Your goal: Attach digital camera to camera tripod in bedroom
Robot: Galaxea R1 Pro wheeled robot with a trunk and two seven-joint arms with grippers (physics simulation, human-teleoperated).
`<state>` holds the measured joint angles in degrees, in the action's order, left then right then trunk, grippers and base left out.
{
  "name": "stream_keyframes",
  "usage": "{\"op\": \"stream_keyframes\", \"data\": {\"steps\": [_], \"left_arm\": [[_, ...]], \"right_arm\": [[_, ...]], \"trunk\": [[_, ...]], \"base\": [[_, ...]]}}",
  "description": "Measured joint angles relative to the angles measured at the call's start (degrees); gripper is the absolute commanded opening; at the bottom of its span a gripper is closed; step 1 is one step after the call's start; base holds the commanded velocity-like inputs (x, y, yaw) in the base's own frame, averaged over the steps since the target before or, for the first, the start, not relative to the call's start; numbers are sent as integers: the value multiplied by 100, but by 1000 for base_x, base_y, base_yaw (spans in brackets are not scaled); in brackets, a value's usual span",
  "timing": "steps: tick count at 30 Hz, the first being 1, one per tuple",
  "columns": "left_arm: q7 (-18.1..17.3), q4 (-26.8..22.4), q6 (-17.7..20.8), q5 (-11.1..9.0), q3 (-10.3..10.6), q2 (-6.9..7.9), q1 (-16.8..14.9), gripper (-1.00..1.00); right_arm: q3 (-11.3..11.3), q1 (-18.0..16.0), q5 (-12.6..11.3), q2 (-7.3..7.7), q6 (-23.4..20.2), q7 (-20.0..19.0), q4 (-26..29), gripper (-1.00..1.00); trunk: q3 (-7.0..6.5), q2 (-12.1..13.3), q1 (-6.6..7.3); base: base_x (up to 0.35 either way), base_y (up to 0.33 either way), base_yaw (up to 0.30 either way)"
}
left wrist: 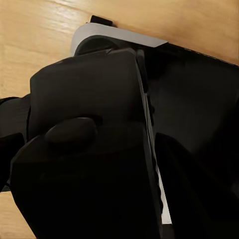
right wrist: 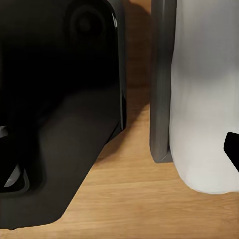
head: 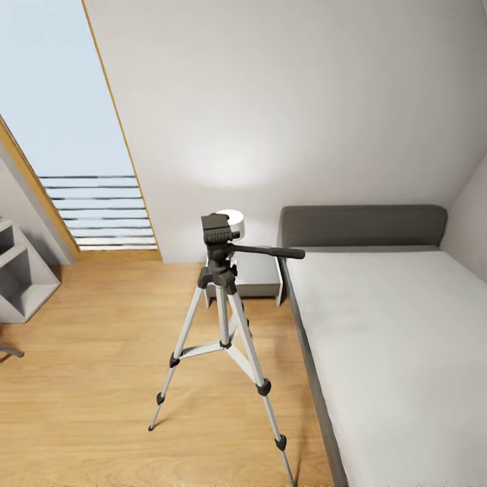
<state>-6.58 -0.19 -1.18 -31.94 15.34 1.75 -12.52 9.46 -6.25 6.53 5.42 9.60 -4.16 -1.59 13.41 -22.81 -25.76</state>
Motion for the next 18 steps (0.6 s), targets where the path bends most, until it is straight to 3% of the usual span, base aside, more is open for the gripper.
{"op": "stream_keyframes", "data": {"steps": [18], "left_arm": [[2,3,0,-5,0,7,0,-100]], "right_arm": [[5,0,-1,7,10,-2,0,100]], "trunk": [[166,0,0]], "base": [[0,0,0]]}}
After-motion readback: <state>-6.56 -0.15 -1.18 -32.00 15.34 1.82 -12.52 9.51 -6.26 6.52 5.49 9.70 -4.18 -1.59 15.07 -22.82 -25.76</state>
